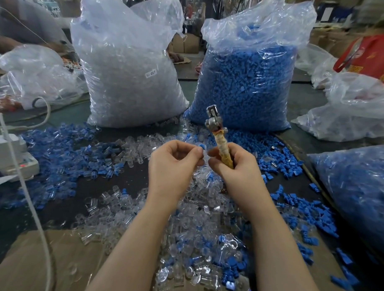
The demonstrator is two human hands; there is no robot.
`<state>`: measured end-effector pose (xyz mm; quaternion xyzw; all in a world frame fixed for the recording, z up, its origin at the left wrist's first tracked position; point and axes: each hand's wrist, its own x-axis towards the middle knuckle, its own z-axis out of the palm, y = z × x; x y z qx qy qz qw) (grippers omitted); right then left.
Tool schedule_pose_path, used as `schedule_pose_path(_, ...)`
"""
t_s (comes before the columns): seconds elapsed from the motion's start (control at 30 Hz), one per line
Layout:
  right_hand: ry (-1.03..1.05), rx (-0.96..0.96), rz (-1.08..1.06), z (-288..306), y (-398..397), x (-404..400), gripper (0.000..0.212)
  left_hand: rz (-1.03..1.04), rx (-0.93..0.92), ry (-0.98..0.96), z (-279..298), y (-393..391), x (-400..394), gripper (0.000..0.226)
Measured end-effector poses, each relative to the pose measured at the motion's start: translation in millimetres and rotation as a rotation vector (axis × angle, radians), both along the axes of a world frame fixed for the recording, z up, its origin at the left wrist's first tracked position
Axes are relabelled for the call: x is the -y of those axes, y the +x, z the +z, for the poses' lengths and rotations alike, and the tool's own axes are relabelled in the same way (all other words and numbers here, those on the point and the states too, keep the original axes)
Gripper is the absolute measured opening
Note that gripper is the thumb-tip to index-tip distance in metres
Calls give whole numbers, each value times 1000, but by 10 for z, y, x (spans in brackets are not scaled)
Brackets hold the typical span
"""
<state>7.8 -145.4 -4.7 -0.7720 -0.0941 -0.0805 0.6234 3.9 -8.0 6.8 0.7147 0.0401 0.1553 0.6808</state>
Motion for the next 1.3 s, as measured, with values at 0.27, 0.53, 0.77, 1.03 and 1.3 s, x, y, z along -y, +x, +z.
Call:
schedule_pose_path(0.27,-201,-174,147,0,-21,223,14,-16,68,-36,14,16,-68,4)
schedule_pose_path(0.53,-278,-219,196,26,-41,201,41,-28,74,-85,34,19,-106,10)
schedule_pose_path(0.77,-306,-204,200,-9,-23,214,29,-39,79,-83,48,7,-105,10)
schedule_pose_path(1.03,-393,-168,204,-30,-19,193,16,-55,95,-67,38,12,-117,12)
schedule_pose_path(1.3,-412,-128,154,-42,-27,187,14,-45,90,-55,31,11,-99,10)
